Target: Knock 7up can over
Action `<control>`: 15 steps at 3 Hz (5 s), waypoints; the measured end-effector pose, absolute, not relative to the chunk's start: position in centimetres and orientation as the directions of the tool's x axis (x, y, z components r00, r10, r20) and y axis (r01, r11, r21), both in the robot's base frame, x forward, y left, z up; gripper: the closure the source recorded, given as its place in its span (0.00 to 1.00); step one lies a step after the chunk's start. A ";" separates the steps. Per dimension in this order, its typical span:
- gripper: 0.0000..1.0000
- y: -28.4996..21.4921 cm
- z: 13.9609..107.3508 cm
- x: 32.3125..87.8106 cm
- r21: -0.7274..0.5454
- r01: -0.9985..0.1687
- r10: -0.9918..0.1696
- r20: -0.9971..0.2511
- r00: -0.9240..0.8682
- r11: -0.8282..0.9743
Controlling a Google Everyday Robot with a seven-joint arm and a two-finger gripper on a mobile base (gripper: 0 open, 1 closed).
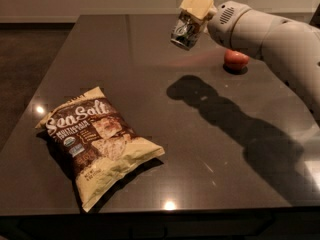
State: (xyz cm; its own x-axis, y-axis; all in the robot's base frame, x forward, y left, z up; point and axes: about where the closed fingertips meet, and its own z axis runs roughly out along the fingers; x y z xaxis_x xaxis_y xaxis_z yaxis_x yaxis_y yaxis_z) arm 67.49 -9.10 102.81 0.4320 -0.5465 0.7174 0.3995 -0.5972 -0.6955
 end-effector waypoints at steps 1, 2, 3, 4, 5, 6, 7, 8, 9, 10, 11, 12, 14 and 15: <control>1.00 -8.7 102.6 67.5 -0.591 0.474 -0.468 0.807 0.361 -0.653; 1.00 -8.5 102.5 67.5 -0.481 0.536 -0.370 0.876 0.308 -0.693; 1.00 -8.1 102.3 67.4 -0.409 0.560 -0.306 0.912 0.272 -0.721; 1.00 -7.8 102.1 67.2 -0.378 0.559 -0.272 0.925 0.266 -0.738; 1.00 -7.3 101.4 66.8 -0.281 0.560 -0.187 0.958 0.220 -0.780; 1.00 -6.2 99.7 66.3 -0.132 0.569 -0.044 0.985 0.165 -0.812; 1.00 -5.6 98.3 66.1 -0.077 0.578 0.017 0.987 0.157 -0.813; 1.00 -5.3 96.5 66.0 -0.048 0.563 0.044 0.988 0.149 -0.825; 1.00 -5.5 94.8 66.3 -0.035 0.515 0.031 0.992 0.119 -0.856; 1.00 -6.2 94.4 66.7 -0.069 0.485 -0.012 0.993 0.119 -0.872; 1.00 -6.8 93.9 67.4 -0.138 0.456 -0.082 0.987 0.142 -0.879; 0.84 -6.8 93.2 68.0 -0.205 0.440 -0.150 0.976 0.155 -0.875; 0.37 -4.9 91.3 68.1 -0.218 0.482 -0.179 0.976 0.126 -0.848; 0.07 -4.7 91.3 68.2 -0.214 0.484 -0.176 0.977 0.124 -0.848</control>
Offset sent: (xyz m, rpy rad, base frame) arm -0.0007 0.0038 -0.0095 -0.3919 -0.3010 0.0895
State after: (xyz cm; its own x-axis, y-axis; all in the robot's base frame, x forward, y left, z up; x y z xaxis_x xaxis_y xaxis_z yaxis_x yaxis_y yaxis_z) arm 68.16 -4.74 91.26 0.1237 -0.1760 0.9766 0.4842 -0.8483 -0.2142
